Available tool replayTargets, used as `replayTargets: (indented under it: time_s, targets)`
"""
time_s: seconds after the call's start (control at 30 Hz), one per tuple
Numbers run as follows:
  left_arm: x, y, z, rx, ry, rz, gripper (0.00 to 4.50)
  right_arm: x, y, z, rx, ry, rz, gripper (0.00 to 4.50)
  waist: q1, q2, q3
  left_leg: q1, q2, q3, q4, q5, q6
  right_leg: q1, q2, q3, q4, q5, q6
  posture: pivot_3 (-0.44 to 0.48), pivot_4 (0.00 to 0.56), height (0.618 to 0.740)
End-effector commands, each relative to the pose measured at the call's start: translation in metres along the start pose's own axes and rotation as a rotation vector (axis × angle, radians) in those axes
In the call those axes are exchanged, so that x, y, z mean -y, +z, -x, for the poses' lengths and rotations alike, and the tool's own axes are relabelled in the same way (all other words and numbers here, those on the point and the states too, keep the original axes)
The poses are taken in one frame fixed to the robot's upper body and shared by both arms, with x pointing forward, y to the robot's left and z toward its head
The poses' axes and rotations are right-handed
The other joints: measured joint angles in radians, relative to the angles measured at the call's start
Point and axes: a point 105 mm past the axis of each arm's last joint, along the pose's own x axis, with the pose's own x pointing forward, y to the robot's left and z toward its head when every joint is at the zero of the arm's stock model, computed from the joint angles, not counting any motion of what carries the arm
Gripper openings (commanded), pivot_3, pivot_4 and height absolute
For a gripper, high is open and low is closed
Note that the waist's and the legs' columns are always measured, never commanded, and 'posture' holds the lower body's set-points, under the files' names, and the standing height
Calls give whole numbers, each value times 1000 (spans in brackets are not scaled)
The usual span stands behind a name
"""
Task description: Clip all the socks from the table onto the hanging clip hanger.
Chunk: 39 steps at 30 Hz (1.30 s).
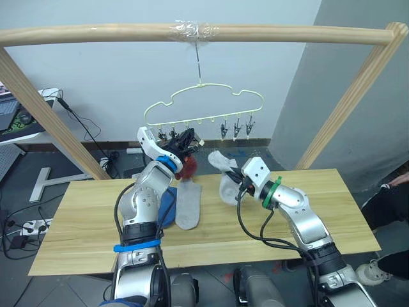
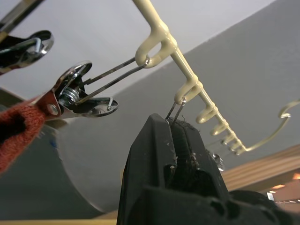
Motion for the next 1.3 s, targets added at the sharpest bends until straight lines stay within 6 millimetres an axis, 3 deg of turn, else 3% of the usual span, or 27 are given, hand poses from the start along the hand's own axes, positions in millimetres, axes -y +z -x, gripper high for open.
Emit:
replayTargets:
  time_s: [0.03, 1.0, 1.03, 1.3]
  targets:
    - [2, 1, -1, 11, 17, -2, 0, 1, 18, -3, 43, -25, 21, 18, 0, 0, 0, 0, 0, 0, 0, 0, 0, 0, 0, 0, 0, 0, 0, 15, 154, 740]
    - [14, -3, 2, -1, -32, 5, 0, -6, 38, -27, 100, 1, -29, 18, 1, 0, 0, -1, 0, 0, 0, 0, 0, 0, 0, 0, -1, 0, 0, 38, 168, 740]
    - [14, -3, 3, 0, -34, 2, 606, -7, 38, -27, 100, 1, -29, 0, 1, 0, 0, -1, 0, 0, 0, 0, 0, -1, 0, 0, -1, 0, 0, 38, 168, 740]
    - [16, 0, 5, 8, -48, 12, 3214, -7, 36, -28, 96, 3, -31, 0, 3, 0, 0, -2, 0, 0, 0, 0, 0, -2, -1, 0, -1, 0, 0, 44, 169, 740]
